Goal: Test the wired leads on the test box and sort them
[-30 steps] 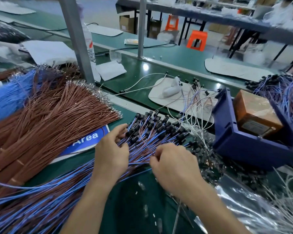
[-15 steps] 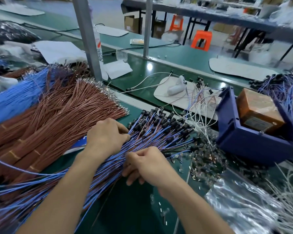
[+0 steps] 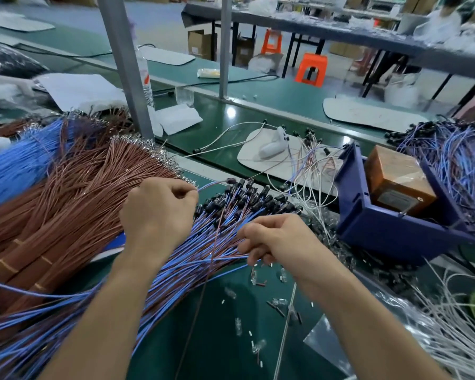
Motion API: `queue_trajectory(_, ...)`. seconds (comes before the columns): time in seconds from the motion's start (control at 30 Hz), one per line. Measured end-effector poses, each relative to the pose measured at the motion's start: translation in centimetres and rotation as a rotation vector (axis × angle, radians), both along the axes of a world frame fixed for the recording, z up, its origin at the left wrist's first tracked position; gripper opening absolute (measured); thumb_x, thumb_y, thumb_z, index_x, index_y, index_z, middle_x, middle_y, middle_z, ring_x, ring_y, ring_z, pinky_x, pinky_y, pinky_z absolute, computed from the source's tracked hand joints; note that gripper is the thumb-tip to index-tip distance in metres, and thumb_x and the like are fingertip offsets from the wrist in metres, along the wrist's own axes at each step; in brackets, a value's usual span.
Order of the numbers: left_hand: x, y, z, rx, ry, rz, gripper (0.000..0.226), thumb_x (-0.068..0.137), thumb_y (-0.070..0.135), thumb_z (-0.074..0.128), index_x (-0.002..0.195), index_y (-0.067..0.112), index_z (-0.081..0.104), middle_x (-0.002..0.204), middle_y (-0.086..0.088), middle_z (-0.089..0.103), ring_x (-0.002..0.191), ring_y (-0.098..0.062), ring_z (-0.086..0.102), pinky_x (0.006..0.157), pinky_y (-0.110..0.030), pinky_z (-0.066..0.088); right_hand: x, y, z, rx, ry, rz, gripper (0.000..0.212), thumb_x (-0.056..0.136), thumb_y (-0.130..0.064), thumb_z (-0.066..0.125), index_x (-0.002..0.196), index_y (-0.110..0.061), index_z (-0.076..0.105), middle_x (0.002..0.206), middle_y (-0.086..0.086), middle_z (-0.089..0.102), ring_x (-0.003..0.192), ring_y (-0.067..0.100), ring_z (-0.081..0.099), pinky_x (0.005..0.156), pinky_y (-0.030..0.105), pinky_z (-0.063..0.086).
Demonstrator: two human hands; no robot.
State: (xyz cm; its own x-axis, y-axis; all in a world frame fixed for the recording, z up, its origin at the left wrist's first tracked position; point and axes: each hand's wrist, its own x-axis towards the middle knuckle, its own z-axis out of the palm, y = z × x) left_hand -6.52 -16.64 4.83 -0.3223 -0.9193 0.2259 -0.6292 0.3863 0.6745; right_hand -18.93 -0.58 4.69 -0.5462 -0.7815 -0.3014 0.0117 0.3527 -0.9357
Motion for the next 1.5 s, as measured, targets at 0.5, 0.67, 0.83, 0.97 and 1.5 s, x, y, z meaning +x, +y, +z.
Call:
queue_trajectory(0.5,0.8,4.0,1.9,0.605,0.175,-0.689,0.019,0.086,0.011,0.079,0.081,0.029,0.083,0.065,-0.003,0.075,0.052,-0.015,0.045,0.048,-0.022,0.036,-3.0,9.4,2.5,-0.5,-0.241,-0.529,0.032,0.086,-0.034,0.06,0.071,-0.012,0.079,0.071,0.015,0.07,0.061,0.02,0.065,0.053,0.025,0.053)
queue_trajectory(0.67,1.5,3.9,0.7,0.417,-0.042,-0.505,0.021,0.078,0.026,0.088,0.072,0.044,0.08,0.064,0.013,0.074,0.056,0.0,0.064,0.061,-0.02,0.047,-4.2,14.1,1.1,-0.605,-0.557,-0.748,0.048,0.105,-0.03,0.045,0.065,-0.011,0.065,0.079,0.014,0.069,0.082,0.029,0.075,0.069,0.039,0.063)
queue_trajectory(0.83,0.1,6.0,-0.5,0.661,0.328,-0.437,0.012,0.071,0.011,0.086,0.074,0.023,0.083,0.062,-0.003,0.071,0.046,-0.006,0.055,0.048,-0.016,0.046,-4.5,16.6,-0.8,-0.643,-0.621,-0.912,0.032,0.103,-0.022,0.048,0.092,-0.007,0.073,0.06,-0.001,0.043,0.051,0.015,0.046,0.055,0.03,0.043)
queue_trajectory(0.97,-2.2,8.4,-1.9,1.091,0.747,-0.391,0.012,0.068,0.011,0.072,0.063,0.019,0.08,0.064,-0.005,0.071,0.046,-0.005,0.06,0.045,-0.013,0.05,-4.7,18.0,-1.3,-0.39,-0.352,-0.782,0.025,0.095,-0.017,0.056,0.09,-0.009,0.079,0.054,0.0,0.035,0.049,0.014,0.031,0.049,0.029,0.03)
queue_trajectory(1.5,-8.8,17.1,-0.8,0.82,0.405,-0.816,0.021,0.082,0.0,0.079,0.074,0.019,0.084,0.064,-0.012,0.074,0.048,-0.012,0.06,0.049,-0.02,0.049,-2.5,17.4,-0.2,-0.08,0.032,-0.364,0.015,0.09,-0.012,0.072,0.076,-0.014,0.078,0.066,0.001,0.072,0.047,-0.002,0.053,0.055,0.015,0.04)
